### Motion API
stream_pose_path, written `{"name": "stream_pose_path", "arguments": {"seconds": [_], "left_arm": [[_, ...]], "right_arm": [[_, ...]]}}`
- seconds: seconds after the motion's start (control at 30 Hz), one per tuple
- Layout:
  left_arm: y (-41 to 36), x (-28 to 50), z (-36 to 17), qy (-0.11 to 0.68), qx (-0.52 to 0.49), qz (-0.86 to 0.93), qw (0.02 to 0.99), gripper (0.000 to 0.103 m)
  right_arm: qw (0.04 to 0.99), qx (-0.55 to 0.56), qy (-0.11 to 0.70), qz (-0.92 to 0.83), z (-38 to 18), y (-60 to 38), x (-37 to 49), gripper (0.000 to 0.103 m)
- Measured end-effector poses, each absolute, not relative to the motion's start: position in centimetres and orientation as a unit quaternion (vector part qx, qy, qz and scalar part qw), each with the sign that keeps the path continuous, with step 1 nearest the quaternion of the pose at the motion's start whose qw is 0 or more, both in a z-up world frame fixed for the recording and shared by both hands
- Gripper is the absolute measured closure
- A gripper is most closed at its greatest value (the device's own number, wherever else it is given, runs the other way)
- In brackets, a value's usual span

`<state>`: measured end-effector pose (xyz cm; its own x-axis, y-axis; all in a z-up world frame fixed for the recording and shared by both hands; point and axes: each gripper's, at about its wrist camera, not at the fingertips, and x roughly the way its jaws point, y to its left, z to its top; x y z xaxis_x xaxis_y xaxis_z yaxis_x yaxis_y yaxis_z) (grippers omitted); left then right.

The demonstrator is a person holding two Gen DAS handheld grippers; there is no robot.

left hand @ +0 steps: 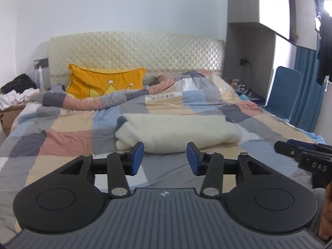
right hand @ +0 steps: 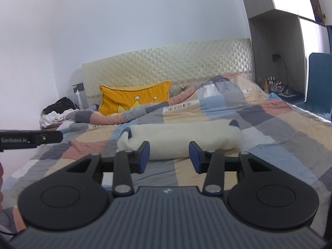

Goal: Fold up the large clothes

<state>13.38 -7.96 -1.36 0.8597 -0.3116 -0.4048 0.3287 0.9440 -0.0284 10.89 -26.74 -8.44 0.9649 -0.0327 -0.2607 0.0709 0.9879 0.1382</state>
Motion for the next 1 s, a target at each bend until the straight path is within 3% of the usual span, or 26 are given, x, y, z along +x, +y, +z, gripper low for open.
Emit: {"name": "stream_pose_path", "arguments": {"seconds": [0.43,1.0], "left_arm": [[-8.2,15.2,-5.0,0.235,0.033,-0.138,0.961,0.051],[-7.9,15.5,-5.2,0.237,0.025,-0.142,0.961,0.049]], "right_arm": [[0.984,0.074,0.156,-0.030,-10.9,-27.4,12.2,0.057],[0.983,0.058,0.171,-0.045,-11.1,-26.7,12.8,0.057]]}}
